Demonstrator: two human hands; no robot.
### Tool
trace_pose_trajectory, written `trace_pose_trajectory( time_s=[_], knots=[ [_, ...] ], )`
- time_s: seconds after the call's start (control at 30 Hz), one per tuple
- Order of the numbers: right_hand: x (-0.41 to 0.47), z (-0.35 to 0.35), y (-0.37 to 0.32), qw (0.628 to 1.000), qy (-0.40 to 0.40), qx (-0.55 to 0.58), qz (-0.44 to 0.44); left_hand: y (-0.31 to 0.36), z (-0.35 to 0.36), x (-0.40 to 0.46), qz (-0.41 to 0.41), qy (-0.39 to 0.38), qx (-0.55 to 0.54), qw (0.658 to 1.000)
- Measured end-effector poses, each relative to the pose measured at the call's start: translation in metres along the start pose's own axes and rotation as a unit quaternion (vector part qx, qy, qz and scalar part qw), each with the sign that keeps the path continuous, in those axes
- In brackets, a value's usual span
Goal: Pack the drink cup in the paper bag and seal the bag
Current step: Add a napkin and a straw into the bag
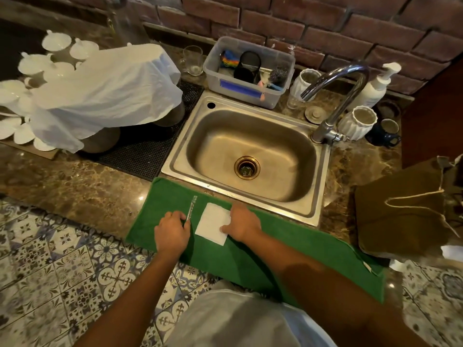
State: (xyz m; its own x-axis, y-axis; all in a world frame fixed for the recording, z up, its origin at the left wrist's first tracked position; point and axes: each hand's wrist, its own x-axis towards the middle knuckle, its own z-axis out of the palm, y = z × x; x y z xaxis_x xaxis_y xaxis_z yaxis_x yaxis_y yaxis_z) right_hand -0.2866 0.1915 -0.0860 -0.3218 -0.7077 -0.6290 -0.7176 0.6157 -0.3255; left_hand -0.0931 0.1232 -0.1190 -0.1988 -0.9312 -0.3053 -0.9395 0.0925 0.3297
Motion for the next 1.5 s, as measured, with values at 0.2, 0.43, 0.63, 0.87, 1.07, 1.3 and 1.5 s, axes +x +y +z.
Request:
trace_pose_trajectory(
  time_s=[0.2,0.43,0.63,0.87,1.07,1.3,1.5],
  knots=[
    [0.000,0.001,-0.002,1.000,0.006,0.004,-0.019,0.006,-0.004,-0.002,-0.012,-0.015,-0.035,0.999],
    [-0.010,-0.034,0.007,0.958,0.033,0.285,0.008,0.029,-0.037,-0.006,-0.057,-0.065,-0.367,0.926],
    [-0.035,-0.093,0.037,0.886,0.111,0.448,-0.035,0.097,-0.077,-0.013,0.047,-0.064,-0.475,0.876],
    [-0.110,-0.167,0.088,0.848,0.174,0.494,-0.077,0.205,-0.103,-0.044,0.142,-0.102,-0.517,0.838],
    [-0.197,-0.215,0.157,0.828,0.251,0.483,-0.132,0.288,-0.103,-0.082,0.201,-0.104,-0.504,0.834],
    [-0.274,-0.254,0.267,0.801,0.412,0.413,-0.134,0.398,-0.065,-0.134,0.272,-0.076,-0.431,0.857],
    [-0.271,-0.269,0.323,0.791,0.509,0.331,-0.078,0.466,-0.023,-0.162,0.325,-0.021,-0.322,0.889]
  ],
)
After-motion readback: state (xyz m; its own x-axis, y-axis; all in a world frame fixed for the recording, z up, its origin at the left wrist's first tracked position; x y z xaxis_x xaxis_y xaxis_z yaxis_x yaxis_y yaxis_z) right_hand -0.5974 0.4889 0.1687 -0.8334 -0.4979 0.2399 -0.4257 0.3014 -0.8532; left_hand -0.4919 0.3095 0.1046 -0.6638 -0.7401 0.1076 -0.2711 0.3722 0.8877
